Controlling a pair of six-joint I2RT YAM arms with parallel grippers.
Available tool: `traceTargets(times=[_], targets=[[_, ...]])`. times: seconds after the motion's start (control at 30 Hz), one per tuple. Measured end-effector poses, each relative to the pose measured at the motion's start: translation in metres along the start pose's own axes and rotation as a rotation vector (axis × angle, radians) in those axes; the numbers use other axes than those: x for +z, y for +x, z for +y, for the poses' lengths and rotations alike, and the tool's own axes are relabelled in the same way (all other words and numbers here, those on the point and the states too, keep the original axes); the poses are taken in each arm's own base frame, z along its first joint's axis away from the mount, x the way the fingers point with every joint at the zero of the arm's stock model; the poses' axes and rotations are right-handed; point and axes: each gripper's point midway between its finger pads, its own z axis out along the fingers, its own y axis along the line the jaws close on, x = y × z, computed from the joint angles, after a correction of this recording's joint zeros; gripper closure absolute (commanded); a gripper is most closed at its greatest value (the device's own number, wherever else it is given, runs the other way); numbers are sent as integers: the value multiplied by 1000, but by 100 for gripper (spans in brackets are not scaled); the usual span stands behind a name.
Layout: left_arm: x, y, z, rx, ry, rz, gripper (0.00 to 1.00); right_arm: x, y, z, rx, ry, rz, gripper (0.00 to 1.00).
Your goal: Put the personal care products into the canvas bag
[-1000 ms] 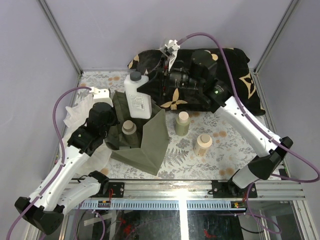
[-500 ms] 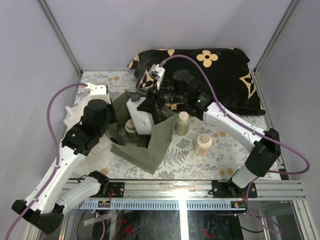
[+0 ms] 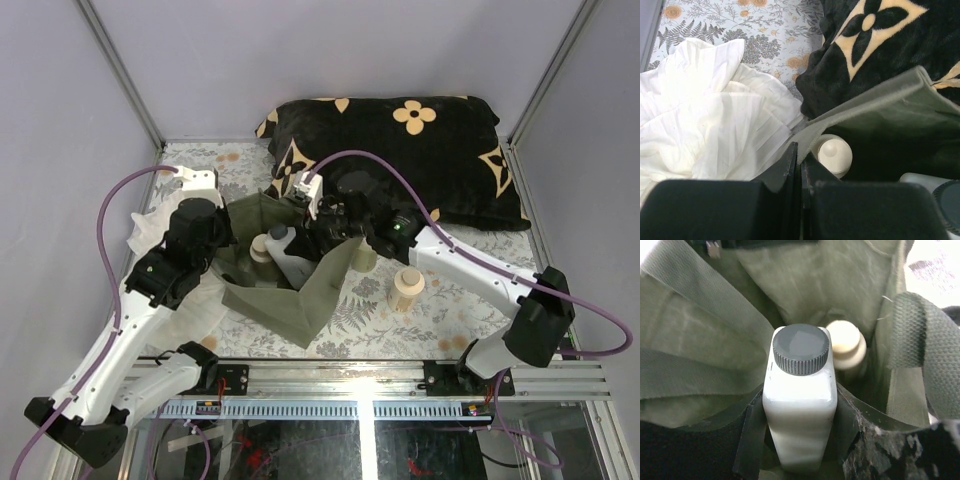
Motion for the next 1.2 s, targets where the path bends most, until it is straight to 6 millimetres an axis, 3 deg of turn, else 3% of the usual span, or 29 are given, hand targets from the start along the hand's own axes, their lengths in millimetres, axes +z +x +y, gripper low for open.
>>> traceTargets(times=[0.37, 0.6, 0.7, 0.77, 0.9, 1.03, 1.2], targets=[[9, 4, -4, 9, 7, 16, 100, -17, 62, -28, -36, 166, 173, 97], [13, 4, -5, 4, 13, 15, 100, -25, 80, -35, -27, 219, 246, 58], [14, 3, -6, 3, 18, 15, 100, -30, 83, -38, -27, 241, 275, 28], [14, 4, -7, 2, 21, 16, 100, -33, 82, -40, -32, 261, 290, 18], [15, 5, -7, 1, 22, 16, 100, -44, 58, -44, -65, 313, 243, 1], [17, 5, -9, -8, 33, 15, 100, -62, 24, -37, -87, 345, 149, 1], [22, 8, -10, -9, 30, 24, 100, -92, -48, -33, -109, 429, -32, 1]])
